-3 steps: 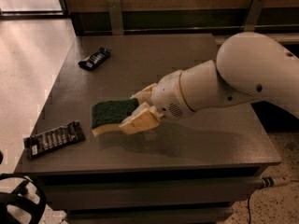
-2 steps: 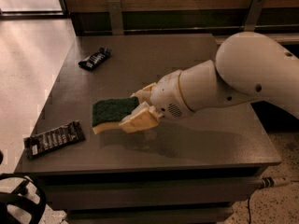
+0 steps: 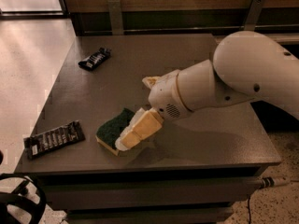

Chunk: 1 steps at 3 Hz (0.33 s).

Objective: Move sponge near rxbar chocolate

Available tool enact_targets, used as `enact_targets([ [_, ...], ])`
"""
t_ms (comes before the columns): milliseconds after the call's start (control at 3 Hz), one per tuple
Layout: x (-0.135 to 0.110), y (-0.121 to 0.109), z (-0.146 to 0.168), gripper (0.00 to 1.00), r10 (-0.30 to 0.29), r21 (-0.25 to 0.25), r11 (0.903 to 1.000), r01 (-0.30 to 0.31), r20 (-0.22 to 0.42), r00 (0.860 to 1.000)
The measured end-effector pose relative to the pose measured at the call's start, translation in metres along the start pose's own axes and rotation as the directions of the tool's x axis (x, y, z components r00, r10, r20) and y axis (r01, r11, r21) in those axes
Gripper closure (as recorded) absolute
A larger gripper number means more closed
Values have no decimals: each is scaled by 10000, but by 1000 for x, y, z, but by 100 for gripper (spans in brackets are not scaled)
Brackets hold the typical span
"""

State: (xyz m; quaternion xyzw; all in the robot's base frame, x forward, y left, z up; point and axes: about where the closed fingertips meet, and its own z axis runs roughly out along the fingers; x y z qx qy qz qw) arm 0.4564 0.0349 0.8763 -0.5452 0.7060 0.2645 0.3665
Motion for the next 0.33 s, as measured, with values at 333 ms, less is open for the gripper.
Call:
enact_targets([
  [333,0,0,0,0,-1,-1,10000,1,-1,10000],
])
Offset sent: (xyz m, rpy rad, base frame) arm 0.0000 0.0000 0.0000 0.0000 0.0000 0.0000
